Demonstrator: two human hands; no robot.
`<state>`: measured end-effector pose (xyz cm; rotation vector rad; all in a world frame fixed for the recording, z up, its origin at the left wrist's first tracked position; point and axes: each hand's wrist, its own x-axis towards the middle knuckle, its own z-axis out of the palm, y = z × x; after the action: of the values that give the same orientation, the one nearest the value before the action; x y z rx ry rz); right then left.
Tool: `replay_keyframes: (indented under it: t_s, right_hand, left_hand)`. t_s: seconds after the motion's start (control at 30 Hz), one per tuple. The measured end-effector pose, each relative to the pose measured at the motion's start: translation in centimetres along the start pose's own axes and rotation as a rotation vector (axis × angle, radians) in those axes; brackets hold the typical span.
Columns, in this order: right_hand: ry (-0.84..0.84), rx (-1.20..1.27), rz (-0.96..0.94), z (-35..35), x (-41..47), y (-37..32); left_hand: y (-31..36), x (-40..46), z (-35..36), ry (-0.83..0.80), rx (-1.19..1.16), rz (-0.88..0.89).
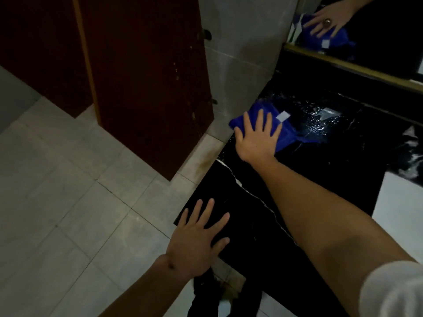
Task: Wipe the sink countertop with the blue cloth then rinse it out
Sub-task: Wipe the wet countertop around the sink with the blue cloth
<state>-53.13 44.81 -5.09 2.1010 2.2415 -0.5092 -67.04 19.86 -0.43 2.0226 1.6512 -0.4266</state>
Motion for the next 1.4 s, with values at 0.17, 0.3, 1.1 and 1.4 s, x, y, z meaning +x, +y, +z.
replay_keyframes:
  t_s: [0.17,0.3,1.1,1.4]
  right_hand:
    - [0.020,-0.053,-0.279,1.8,-10.1,0.5]
    - [-0.013,-0.135,-0.414,1.7,-13.1,5.7]
    - [0.041,-0.018,-0.335,2.6,-10.8,1.2]
    - [0.121,0.003,0.323,0.0,-13.1,17.6]
  left_hand:
    - [-0.1,0.0,-0.3,-0.073,-0.001,-0.021]
    - [-0.2,-0.1,-0.8,-0.097,-0.004,-0.012]
    - [0.1,0.8,-0.7,-0.068,0.050,-0.031]
    - [-0.9,0.6,0.4,0.017,0.101,0.058]
